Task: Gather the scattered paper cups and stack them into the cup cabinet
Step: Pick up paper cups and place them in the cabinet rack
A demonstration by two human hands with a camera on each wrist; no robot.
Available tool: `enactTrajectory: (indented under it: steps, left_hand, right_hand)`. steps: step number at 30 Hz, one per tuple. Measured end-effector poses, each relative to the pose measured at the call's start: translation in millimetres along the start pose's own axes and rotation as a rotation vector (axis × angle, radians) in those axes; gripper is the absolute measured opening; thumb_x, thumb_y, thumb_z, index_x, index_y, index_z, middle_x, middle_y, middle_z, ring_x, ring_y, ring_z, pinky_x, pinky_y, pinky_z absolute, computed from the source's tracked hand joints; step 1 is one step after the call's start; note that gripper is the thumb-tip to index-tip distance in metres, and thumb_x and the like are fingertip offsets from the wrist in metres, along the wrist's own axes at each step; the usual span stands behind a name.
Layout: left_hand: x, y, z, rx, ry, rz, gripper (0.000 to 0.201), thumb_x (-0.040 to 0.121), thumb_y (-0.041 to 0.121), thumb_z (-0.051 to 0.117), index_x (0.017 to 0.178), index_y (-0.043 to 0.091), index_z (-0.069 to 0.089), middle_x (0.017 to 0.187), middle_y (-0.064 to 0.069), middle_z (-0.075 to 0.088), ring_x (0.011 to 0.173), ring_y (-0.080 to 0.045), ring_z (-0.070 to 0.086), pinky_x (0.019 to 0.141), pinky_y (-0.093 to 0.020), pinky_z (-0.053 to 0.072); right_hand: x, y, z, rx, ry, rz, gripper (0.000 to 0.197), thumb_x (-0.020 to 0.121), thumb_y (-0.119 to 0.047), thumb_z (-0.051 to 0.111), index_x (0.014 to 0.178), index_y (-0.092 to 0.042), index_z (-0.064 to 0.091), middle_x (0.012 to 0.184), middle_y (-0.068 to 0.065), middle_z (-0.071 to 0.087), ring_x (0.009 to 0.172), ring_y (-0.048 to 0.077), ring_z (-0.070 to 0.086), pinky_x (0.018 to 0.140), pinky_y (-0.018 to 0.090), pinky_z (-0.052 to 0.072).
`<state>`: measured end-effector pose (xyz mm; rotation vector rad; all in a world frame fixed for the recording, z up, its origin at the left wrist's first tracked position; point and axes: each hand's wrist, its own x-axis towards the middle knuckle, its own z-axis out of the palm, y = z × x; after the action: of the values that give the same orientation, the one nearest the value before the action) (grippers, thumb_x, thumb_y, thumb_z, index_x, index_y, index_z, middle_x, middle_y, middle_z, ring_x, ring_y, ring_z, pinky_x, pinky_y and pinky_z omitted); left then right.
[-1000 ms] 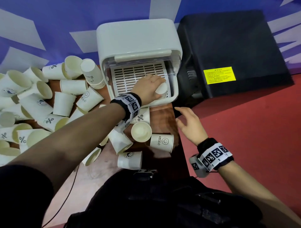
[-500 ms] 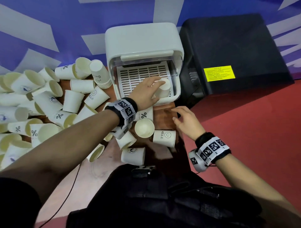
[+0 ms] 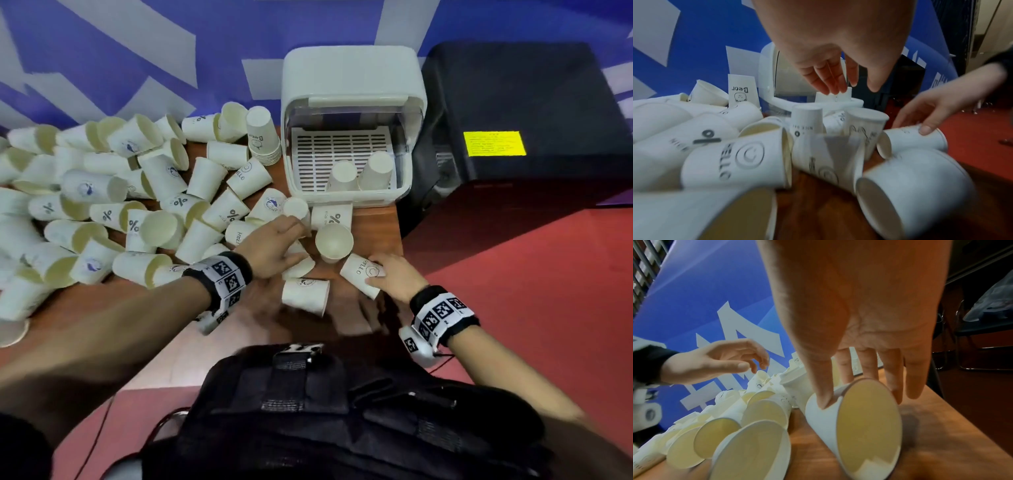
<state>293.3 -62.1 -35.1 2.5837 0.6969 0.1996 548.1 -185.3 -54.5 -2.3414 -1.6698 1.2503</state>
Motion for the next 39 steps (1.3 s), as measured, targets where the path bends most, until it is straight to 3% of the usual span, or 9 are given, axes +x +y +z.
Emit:
enactTrajectory:
  steps: [2,6,10,17,21,25,30,35,39]
  left_hand:
    - [-17,2,8,-0.012,-0.04,-0.012,0.043,0.088,0.044,0.045,0.108,0.009,0.06,0.103,-0.011,0.06,0.093,-0.031,0.056,0.081,-0.037,0.05]
    - [-42,9,26,-0.006,-0.153,0.032,0.047,0.089,0.044,0.042,0.113,0.008,0.061,0.106,-0.011,0.062,0.094,-0.032,0.059,0.08,-0.04,0.052]
    - [-53,18,41,0.01,-0.339,-0.011,0.065,0.086,0.051,0.033,0.132,0.009,0.053,0.127,-0.014,0.056,0.114,-0.034,0.053,0.096,-0.041,0.043]
    - [-58,17,54,0.006,-0.429,-0.106,0.06,0.091,0.03,0.058,0.145,0.017,0.036,0.144,-0.008,0.042,0.13,-0.028,0.041,0.104,-0.036,0.034]
    - [-62,11,61,0.005,-0.468,-0.121,0.066,0.091,0.038,0.058,0.148,0.023,0.028,0.142,-0.007,0.042,0.128,-0.027,0.041,0.103,-0.037,0.035]
    - [-63,10,61,-0.023,-0.494,-0.142,0.072,0.088,0.041,0.061,0.149,0.026,0.025,0.136,-0.006,0.042,0.119,-0.025,0.047,0.093,-0.033,0.039]
    - [-59,15,56,-0.032,-0.492,-0.142,0.07,0.084,0.042,0.066,0.142,0.02,0.033,0.127,-0.006,0.04,0.1,-0.027,0.056,0.079,-0.032,0.042]
    - [-42,25,29,-0.083,-0.484,-0.136,0.064,0.081,0.047,0.067,0.136,0.024,0.044,0.125,0.0,0.042,0.107,-0.02,0.052,0.09,-0.03,0.041]
    - [-34,14,7,-0.147,-0.425,-0.143,0.08,0.071,0.063,0.057,0.139,0.023,0.045,0.121,-0.001,0.046,0.113,-0.016,0.048,0.097,-0.026,0.037]
  right_hand:
    - [-1,-4,6,-0.001,-0.016,0.003,0.049,0.078,-0.025,0.072,0.122,-0.012,0.055,0.117,0.01,0.06,0.109,0.029,0.056,0.083,0.032,0.042]
    - [-5,-11,15,-0.051,-0.045,0.017,0.067,0.081,-0.018,0.07,0.14,-0.012,0.039,0.129,0.014,0.052,0.119,0.031,0.049,0.091,0.035,0.04]
    - [-10,-23,27,-0.048,-0.082,-0.005,0.075,0.083,-0.013,0.062,0.148,-0.02,0.025,0.131,0.019,0.046,0.122,0.036,0.046,0.096,0.036,0.039]
    - [-19,-36,53,-0.026,-0.118,-0.037,0.087,0.075,-0.018,0.063,0.147,-0.038,0.019,0.135,0.013,0.041,0.116,0.034,0.05,0.094,0.039,0.048]
    - [-23,-31,58,0.032,-0.09,0.012,0.078,0.072,-0.017,0.068,0.14,-0.028,0.03,0.126,0.013,0.045,0.112,0.034,0.05,0.091,0.042,0.048]
    - [-26,-23,57,0.134,-0.006,0.021,0.066,0.074,-0.017,0.073,0.13,-0.016,0.037,0.118,0.013,0.049,0.103,0.03,0.052,0.081,0.036,0.044]
    - [-34,-17,45,0.236,0.009,-0.051,0.054,0.078,-0.025,0.074,0.121,-0.019,0.04,0.105,0.003,0.055,0.094,0.021,0.054,0.073,0.031,0.041]
    - [-37,-20,23,0.308,0.002,-0.097,0.04,0.081,-0.029,0.073,0.111,-0.023,0.046,0.1,-0.002,0.06,0.084,0.014,0.058,0.065,0.023,0.046]
    - [-32,-25,-1,0.354,0.068,-0.111,0.037,0.079,-0.035,0.073,0.102,-0.024,0.045,0.101,0.0,0.059,0.083,0.015,0.056,0.066,0.028,0.045]
